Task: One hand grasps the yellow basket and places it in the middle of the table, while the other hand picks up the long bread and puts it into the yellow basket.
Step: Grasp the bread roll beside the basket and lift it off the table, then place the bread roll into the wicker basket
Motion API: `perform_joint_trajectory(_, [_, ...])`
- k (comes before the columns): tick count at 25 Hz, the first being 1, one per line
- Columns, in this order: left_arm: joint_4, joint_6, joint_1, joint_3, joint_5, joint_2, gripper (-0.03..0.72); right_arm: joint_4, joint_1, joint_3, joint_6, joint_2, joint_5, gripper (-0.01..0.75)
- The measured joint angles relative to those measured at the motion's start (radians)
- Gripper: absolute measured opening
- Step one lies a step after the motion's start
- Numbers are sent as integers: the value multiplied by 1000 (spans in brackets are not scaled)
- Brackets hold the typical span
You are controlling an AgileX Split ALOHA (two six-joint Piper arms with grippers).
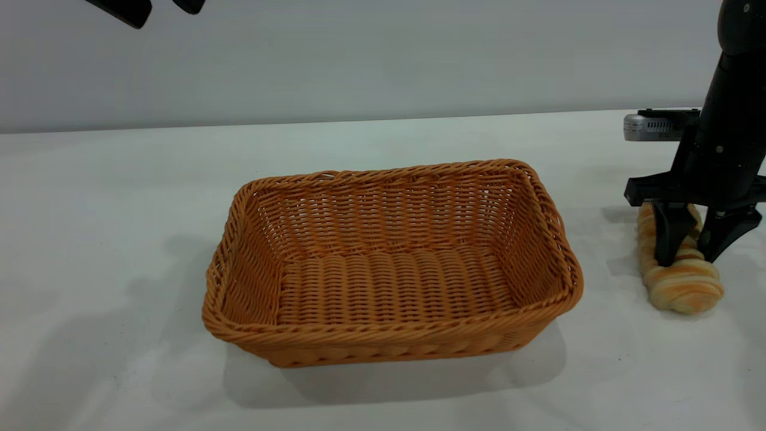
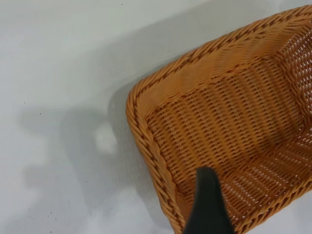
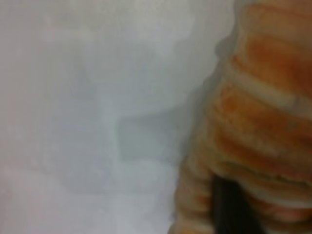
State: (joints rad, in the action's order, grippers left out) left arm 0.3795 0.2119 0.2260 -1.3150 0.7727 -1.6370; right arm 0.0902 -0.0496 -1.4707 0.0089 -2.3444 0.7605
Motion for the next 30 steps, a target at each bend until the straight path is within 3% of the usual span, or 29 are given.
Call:
perform_joint_trajectory(3, [0, 0, 0, 0, 0, 0, 585, -10, 0, 0, 0, -3, 1, 138])
perform_joint_trajectory(5, [0, 1, 0, 0, 0, 0, 585, -23, 0, 0, 0, -3, 5, 66])
perform_joint_trajectory(21, [0, 3, 0, 0, 0, 0, 585, -61, -8, 3, -16, 202, 89, 62])
perform_joint_trajectory(25, [0, 3, 0, 0, 0, 0, 585, -53, -49, 3, -32, 285, 123, 62])
perform_joint_trajectory(30, [0, 3, 0, 0, 0, 0, 585, -34, -151, 4, -44, 358, 138, 58])
